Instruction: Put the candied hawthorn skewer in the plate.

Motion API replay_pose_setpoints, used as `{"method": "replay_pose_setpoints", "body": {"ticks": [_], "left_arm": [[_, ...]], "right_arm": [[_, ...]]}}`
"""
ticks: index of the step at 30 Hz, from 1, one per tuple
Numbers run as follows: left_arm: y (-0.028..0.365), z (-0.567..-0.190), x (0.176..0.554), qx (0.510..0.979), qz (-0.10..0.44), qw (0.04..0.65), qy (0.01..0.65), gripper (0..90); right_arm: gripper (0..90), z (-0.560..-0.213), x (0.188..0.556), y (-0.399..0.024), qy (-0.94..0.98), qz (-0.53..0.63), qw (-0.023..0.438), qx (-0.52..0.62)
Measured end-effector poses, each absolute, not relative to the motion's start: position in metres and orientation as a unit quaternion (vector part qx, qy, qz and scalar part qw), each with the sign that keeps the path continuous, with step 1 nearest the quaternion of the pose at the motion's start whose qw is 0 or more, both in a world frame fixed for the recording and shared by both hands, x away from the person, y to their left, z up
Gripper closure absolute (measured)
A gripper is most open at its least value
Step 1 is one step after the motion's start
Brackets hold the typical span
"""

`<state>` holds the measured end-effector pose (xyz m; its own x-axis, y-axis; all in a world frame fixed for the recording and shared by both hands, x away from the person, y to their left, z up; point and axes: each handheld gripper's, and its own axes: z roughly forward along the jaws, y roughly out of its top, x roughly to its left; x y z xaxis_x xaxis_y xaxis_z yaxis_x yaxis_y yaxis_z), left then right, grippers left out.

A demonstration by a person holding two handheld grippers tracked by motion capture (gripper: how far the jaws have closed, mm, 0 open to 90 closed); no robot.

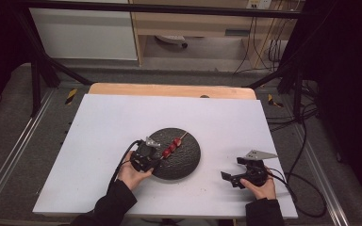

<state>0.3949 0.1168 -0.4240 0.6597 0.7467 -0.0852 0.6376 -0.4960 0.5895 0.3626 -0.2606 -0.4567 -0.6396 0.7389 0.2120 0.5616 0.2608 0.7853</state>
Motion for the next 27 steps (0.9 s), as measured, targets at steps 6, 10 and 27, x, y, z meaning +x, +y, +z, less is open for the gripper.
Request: {"method": "replay_pose_setpoints", "body": {"ticks": [6,10,27], "left_arm": [[0.125,-0.419,0.391,0.858,0.099,0.327,0.384,70.0],[0.137,-0.414,0.387,0.858,0.103,0.342,0.369,56.1],[0.213,-0.417,0.377,0.849,0.105,0.363,0.370,13.9]], "right_arm": [[1.0,-0.457,0.363,-0.261,0.789,0.445,0.101,0.412],[1.0,-0.456,0.362,-0.261,0.788,0.445,0.101,0.414],[0.6,-0.455,0.362,-0.262,0.785,0.446,0.101,0.417]]}}
